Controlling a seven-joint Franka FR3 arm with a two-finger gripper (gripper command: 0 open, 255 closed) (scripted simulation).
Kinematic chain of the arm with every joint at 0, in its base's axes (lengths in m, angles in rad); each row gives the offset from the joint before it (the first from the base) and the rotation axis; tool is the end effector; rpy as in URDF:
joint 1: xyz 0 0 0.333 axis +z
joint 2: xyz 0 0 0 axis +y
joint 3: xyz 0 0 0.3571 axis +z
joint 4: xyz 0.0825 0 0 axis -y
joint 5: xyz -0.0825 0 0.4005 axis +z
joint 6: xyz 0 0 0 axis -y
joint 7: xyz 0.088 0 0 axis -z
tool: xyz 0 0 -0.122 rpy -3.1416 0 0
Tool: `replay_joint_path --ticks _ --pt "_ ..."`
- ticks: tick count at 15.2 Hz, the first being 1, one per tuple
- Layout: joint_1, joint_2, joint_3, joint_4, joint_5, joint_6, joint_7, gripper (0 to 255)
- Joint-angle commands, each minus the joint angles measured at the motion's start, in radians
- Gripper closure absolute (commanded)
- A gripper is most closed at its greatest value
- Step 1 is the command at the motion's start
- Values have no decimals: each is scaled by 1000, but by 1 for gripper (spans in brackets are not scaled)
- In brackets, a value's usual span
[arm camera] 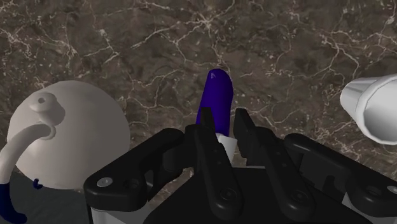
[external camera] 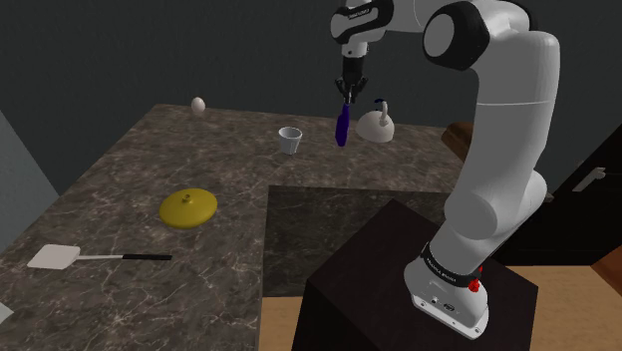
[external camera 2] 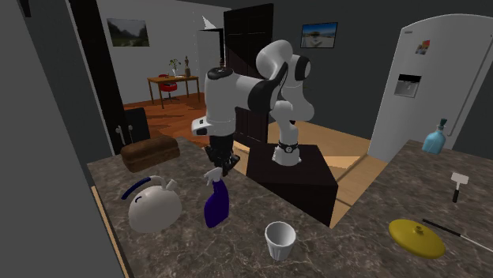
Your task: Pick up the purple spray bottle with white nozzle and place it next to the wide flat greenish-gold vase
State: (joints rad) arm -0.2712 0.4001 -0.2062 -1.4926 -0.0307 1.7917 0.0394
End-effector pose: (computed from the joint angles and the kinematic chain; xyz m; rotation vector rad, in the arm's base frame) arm 0.6257 -0.3036 0.4563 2.9558 -0.7493 -0.1749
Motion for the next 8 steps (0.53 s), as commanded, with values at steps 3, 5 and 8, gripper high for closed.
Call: replay_joint_path --ticks 3,5,8 --pt "0 -4 -1 47 0 -51 -3 255" --pt "-1 -6 -1 72 0 -77 -4 255" --pt "-2 -6 -2 111 0 -117 -7 255"
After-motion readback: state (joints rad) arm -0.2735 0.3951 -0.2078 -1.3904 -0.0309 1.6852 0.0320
